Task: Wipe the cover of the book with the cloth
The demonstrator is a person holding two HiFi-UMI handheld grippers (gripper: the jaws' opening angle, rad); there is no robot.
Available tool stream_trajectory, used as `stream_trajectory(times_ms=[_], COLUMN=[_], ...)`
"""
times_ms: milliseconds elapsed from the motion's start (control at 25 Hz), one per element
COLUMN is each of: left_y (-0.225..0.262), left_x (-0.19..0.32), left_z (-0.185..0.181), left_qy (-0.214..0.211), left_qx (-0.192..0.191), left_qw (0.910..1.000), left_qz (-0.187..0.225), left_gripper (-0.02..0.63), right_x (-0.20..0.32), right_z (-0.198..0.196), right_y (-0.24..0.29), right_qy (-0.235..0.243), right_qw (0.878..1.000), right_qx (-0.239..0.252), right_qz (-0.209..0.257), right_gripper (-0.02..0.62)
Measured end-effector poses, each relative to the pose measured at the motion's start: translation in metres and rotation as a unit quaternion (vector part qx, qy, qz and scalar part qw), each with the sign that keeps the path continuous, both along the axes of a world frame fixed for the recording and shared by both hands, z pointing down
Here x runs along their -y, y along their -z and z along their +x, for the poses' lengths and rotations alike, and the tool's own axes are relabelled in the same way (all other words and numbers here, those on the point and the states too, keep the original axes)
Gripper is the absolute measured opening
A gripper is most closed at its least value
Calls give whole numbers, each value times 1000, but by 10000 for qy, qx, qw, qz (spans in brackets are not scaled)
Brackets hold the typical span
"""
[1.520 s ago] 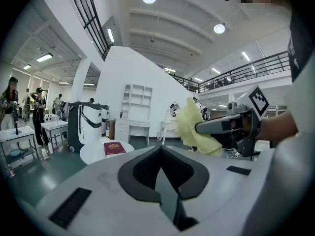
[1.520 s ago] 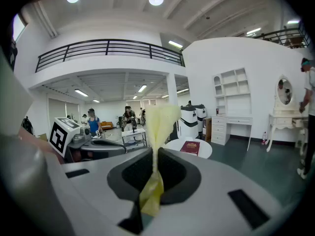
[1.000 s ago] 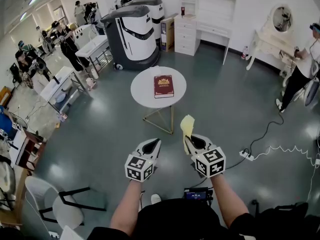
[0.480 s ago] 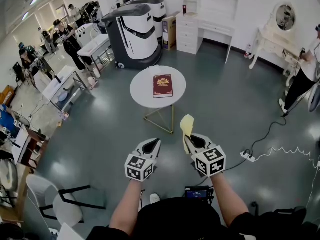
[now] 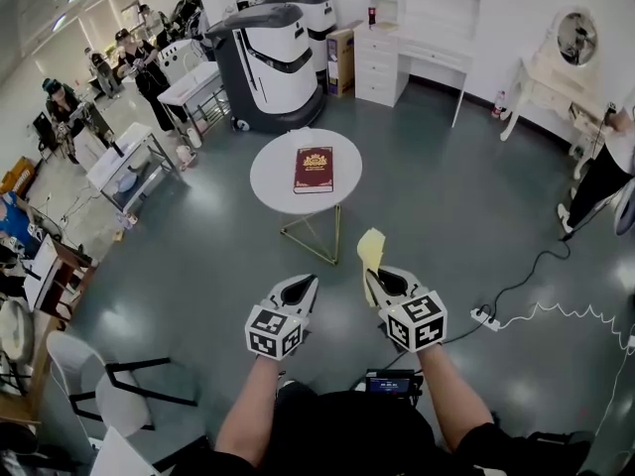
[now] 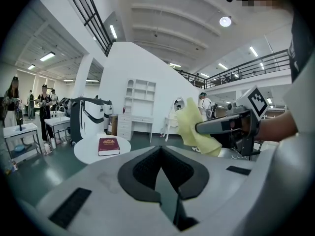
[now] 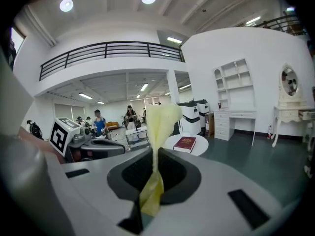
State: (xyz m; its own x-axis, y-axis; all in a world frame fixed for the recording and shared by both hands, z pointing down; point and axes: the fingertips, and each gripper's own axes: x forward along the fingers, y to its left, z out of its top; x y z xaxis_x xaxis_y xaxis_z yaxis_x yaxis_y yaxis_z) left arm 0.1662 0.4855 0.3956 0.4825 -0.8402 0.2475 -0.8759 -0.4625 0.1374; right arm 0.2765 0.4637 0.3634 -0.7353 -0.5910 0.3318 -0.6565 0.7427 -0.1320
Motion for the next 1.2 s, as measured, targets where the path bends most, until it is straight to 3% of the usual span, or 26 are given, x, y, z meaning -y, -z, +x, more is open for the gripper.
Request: stream_trajectory(times_ms=[200,520,880,1200], left_y=[-9,-22,-31,-29], left_x=[3,34,86,140], left_z=[15,1,-62,-127], left_qy=[52,8,-107,-480], left_qx=[-48,-78,-216,-261], left_qw=[9999,9997,9992,9980], left_qz=[-97,-218,-318,-333], left_gripper=[9,11,11,10], right_x=[6,37,84,132], right_z=[13,5,-53,-111], right_y=[-11,-24,-27,-23], right_qy=[80,-62,-271,-703], right_qw=[9999,9997,9989,9967], right_qx=[-5,-43,-191,-259], right_qz=[-128,-251,-320,-320], right_gripper=[78,78,80,78])
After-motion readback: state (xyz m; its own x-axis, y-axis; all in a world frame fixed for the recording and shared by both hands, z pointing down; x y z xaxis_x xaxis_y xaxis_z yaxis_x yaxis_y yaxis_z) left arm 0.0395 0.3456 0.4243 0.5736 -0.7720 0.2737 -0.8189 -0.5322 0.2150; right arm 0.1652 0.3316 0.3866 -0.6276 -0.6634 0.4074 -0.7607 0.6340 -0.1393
